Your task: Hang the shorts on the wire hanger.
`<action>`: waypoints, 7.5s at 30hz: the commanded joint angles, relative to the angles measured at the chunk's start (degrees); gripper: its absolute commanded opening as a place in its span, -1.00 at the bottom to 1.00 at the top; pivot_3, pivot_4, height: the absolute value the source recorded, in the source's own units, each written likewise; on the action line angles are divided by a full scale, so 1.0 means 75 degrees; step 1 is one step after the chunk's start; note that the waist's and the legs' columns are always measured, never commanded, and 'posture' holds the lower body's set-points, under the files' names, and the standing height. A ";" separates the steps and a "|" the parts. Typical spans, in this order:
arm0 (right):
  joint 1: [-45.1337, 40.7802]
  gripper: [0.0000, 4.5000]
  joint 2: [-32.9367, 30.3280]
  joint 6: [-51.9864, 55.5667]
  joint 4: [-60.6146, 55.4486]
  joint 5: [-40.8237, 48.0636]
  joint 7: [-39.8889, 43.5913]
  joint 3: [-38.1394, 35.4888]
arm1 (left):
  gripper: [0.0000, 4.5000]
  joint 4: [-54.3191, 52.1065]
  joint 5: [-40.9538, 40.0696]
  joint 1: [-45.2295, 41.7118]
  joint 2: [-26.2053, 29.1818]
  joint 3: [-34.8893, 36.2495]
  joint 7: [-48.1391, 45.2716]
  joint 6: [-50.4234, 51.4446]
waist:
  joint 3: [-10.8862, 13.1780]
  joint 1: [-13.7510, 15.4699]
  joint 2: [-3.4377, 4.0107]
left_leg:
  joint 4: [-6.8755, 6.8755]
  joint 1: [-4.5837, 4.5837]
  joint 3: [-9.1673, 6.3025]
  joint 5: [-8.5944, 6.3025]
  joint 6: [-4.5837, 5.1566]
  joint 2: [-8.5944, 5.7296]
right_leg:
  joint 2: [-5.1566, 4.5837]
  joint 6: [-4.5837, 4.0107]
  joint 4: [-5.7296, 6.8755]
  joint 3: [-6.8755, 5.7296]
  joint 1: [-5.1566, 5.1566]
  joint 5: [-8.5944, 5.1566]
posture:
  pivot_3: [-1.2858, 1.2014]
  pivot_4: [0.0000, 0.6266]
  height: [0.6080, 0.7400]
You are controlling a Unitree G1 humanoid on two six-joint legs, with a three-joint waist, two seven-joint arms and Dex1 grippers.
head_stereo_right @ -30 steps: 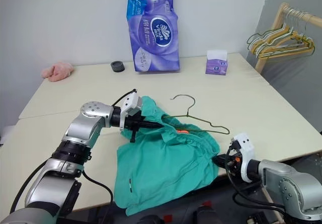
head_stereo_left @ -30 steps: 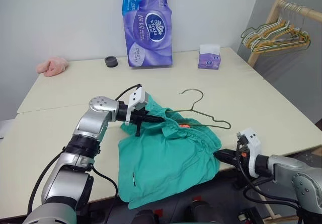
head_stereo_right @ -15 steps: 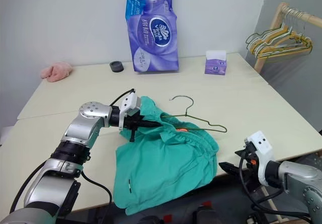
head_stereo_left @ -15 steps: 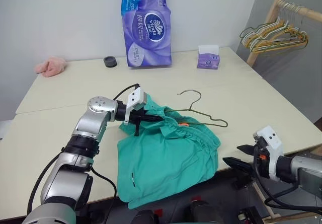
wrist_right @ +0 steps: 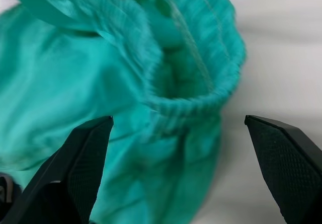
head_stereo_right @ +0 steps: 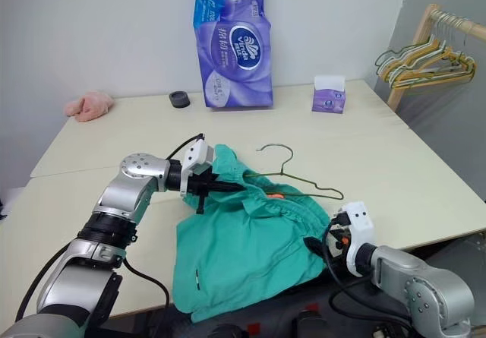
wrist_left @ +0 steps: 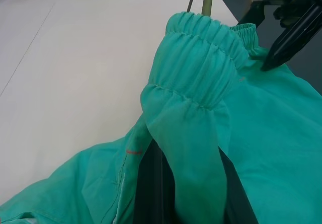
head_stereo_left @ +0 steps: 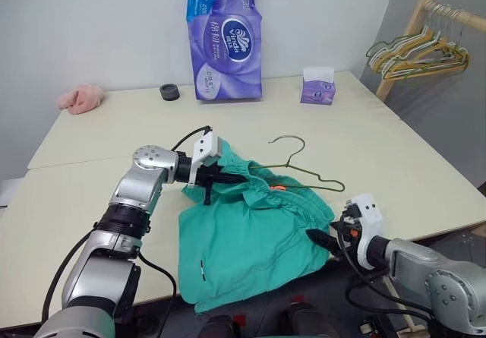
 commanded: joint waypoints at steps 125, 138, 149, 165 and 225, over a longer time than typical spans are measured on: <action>-0.3838 -1.00 -0.4146 -0.4051 0.2112 -0.3114 0.6030 0.3273 | 0.16 -0.0286 0.0527 0.0188 0.0047 0.0085 0.0987 -0.0752 | 0.0000 -0.0033 0.0018 | 0.0014 -0.0022 -0.0001 -0.0002 0.0001 -0.0014 | -0.0021 -0.0001 0.0009 -0.0005 -0.0024 0.0009 | -0.09 -0.93 1.00; -0.3558 -1.00 -0.4455 -0.3839 0.1754 -0.2864 0.6087 0.2994 | 0.16 0.0914 0.0970 -0.0168 -0.0035 -0.0193 0.0401 -0.1230 | -0.0002 -0.0059 0.0018 | 0.0013 -0.0025 0.0000 -0.0003 0.0000 -0.0018 | -0.0026 0.0000 0.0013 -0.0006 -0.0029 0.0009 | -0.10 -0.96 1.00; -0.3322 -1.00 -0.4639 -0.3650 0.1417 -0.2650 0.6046 0.2762 | -0.80 0.2146 0.1279 -0.0577 -0.0608 -0.0035 0.1044 -0.2180 | -0.0005 -0.0058 0.0014 | 0.0016 -0.0026 0.0000 -0.0004 0.0001 -0.0019 | -0.0027 0.0003 0.0014 -0.0006 -0.0028 0.0011 | -0.11 -0.95 1.00; -0.2511 -1.00 -0.5212 -0.3510 0.0991 -0.2329 0.6162 0.2309 | -0.99 0.3306 0.1777 -0.0899 -0.0653 0.0052 0.2158 -0.3357 | -0.0006 -0.0059 0.0012 | 0.0016 -0.0026 0.0001 -0.0004 0.0001 -0.0020 | -0.0029 0.0005 0.0014 -0.0007 -0.0028 0.0012 | -0.12 -0.92 1.00; -0.1742 -1.00 -0.4898 0.2192 0.2886 0.0926 -0.0240 -0.6413 | 0.24 -0.3086 -0.0610 -0.0360 -0.3665 -0.1273 0.3093 0.1558 | 0.0210 -0.0680 0.0158 | 0.0026 -0.0010 0.0132 -0.0059 0.0106 -0.0051 | 0.0017 0.0112 -0.0029 0.0129 0.0029 -0.0012 | -0.31 -0.54 1.00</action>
